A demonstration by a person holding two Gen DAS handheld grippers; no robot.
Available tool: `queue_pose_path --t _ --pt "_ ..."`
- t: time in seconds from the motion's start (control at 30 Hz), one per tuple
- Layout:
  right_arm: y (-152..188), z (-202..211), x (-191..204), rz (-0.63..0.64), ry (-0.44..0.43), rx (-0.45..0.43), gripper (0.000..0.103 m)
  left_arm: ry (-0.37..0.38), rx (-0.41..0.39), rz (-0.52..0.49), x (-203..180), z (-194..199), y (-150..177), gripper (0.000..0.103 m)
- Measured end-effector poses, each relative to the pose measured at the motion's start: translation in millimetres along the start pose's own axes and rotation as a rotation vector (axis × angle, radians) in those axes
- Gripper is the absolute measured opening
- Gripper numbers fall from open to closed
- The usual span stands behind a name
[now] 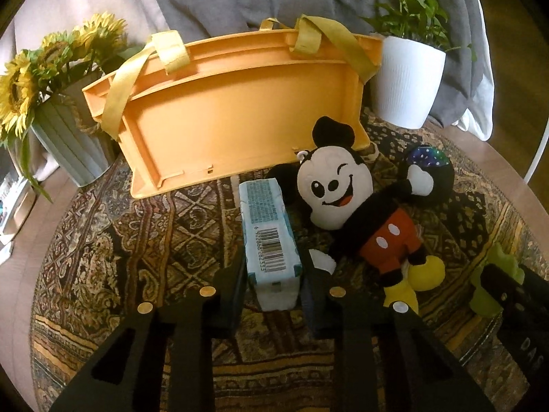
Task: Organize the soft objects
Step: 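Grasp the white-blue barcode box with the left tool while the right tool grasps the light-green plush, then carry the box in the left tool while the right tool carries the green plush over the crate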
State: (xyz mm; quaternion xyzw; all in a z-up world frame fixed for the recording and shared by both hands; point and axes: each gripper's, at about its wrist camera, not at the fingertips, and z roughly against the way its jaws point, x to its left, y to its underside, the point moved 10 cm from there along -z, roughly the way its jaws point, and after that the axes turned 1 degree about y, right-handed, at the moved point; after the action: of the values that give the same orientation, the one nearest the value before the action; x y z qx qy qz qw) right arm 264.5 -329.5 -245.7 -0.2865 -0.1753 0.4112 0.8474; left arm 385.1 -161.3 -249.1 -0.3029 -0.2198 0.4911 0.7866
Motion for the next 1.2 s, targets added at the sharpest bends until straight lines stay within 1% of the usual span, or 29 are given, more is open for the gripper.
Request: queue_pose_path --t 0.2,0.43,0.6,1.07,1.2 --pt "-9 11 6 0.024 -0.023 -0.029 0.054 0.007 -0.016 0.011 2 11 -3 0.026" --pt "-21 29 18 0.056 -0.068 -0.065 0.054 0.025 -0.012 0.047 8 26 -6 0.026" --pt "-32 41 27 0.074 -0.098 -0.094 0.054 0.038 -0.035 0.076 13 43 -12 0.026" --pt "-66 70 51 0.116 -0.193 -0.162 0.054 0.01 -0.084 0.132 31 82 -34 0.026" --pt "-78 80 58 0.128 -0.222 -0.192 0.054 -0.004 -0.116 0.147 37 95 -45 0.026"
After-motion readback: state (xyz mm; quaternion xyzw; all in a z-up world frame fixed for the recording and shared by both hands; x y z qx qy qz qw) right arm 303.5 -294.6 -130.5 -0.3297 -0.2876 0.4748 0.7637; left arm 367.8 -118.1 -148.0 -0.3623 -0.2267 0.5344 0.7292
